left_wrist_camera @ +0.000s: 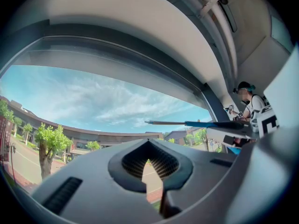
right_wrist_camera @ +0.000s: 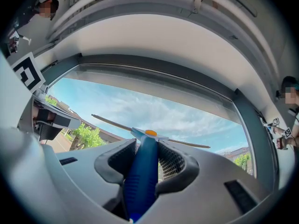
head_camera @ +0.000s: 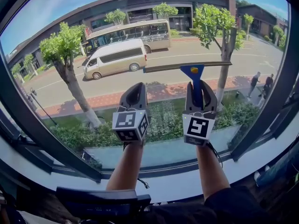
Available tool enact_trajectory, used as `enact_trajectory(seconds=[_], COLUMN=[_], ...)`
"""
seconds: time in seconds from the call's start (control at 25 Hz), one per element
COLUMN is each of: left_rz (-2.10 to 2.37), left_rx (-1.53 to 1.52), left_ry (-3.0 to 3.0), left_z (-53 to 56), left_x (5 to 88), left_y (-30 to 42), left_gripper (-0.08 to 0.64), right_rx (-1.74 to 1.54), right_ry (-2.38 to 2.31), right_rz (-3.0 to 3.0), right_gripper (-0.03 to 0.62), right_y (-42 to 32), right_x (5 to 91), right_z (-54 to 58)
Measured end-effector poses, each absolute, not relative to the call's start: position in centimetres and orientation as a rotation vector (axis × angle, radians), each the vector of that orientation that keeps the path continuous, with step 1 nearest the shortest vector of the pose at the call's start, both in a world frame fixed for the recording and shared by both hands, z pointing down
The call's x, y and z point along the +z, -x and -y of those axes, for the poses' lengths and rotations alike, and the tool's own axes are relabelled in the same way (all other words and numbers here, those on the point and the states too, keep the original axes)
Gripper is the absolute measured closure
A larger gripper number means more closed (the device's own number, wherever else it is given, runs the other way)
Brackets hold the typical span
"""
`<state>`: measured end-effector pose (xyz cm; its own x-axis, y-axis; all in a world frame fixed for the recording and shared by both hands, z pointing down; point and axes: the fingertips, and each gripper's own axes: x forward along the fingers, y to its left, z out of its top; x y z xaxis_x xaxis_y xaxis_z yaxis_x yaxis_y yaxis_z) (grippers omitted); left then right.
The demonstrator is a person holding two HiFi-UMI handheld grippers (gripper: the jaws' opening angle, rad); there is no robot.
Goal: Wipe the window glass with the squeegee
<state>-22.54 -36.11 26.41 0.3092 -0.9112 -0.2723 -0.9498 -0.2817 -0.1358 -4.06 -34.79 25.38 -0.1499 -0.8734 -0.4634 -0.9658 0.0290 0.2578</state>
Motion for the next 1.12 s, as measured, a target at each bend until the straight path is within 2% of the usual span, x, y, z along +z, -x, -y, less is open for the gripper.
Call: enact_trajectory(seconds=[0.48,1.12], left_rz=[-1.719,-1.758], left_rx=[0.180,0.155], left_ry=[2.312,2.301], left_z=[36.3,36.0], left_x=[27.4,29.1], left_y=[23.3,20.7], left_gripper=[0.558,0.558], right_rx=[0.770,0.769], right_ry=[1.927,1.963], right_rz=[-2.158,-2.219], right_gripper=[0.449,0.449], right_y=[4.9,2.3], right_x=[27.6,30.9], right_z=[34.6,34.6])
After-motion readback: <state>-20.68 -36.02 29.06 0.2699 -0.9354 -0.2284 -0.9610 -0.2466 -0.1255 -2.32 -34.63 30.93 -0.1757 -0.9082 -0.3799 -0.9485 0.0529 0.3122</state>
